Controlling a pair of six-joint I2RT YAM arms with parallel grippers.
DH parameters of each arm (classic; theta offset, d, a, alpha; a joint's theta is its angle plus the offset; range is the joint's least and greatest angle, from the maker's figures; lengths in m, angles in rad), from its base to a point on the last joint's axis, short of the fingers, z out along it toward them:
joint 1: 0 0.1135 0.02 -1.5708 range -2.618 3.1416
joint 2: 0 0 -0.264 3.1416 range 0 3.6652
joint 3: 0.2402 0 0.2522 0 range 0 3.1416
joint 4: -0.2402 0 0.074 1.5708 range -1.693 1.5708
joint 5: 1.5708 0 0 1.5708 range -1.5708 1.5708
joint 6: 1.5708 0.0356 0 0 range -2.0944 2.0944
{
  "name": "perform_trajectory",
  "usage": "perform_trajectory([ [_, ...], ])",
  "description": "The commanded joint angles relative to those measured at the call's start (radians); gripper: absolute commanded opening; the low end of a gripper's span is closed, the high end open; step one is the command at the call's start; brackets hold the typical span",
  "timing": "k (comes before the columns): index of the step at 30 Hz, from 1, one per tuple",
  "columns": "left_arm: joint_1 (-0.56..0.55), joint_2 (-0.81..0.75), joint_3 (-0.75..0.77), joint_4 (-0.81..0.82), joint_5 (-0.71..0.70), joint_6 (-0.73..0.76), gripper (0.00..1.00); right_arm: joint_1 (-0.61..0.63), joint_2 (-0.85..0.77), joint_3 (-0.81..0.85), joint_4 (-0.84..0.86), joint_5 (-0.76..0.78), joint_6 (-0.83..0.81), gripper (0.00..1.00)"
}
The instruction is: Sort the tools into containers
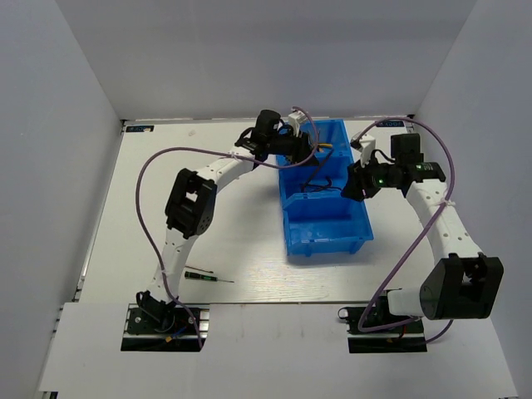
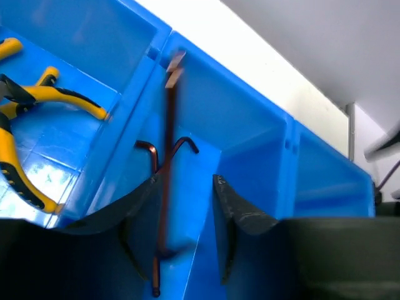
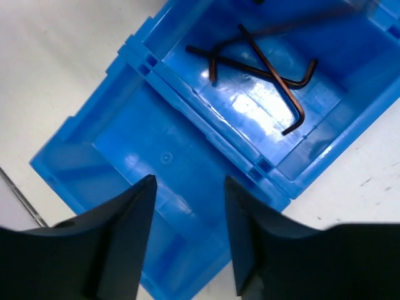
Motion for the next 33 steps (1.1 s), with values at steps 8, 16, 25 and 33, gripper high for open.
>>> perform_trajectory([
  [8,0.01,-0.518,-0.303,-0.113,-0.445,0.038,0.72,-0.007,-0.022,-0.052,0.091,-0.11,0.099,0.91],
  [16,0.075,-1.116,-0.823,-0.553,-1.099,-0.565,0.59,0.148,0.139,0.116,-0.016,-0.202,0.038,0.0],
  [25,0.165,-1.513,-1.212,-1.098,-1.187,-1.203,0.65,0.497,0.348,0.291,-0.019,0.022,0.174,0.28],
  [33,0.196,-1.467,-1.328,-1.138,-1.231,-1.341,0.67,0.534,0.288,0.178,0.099,0.061,0.262,0.33],
])
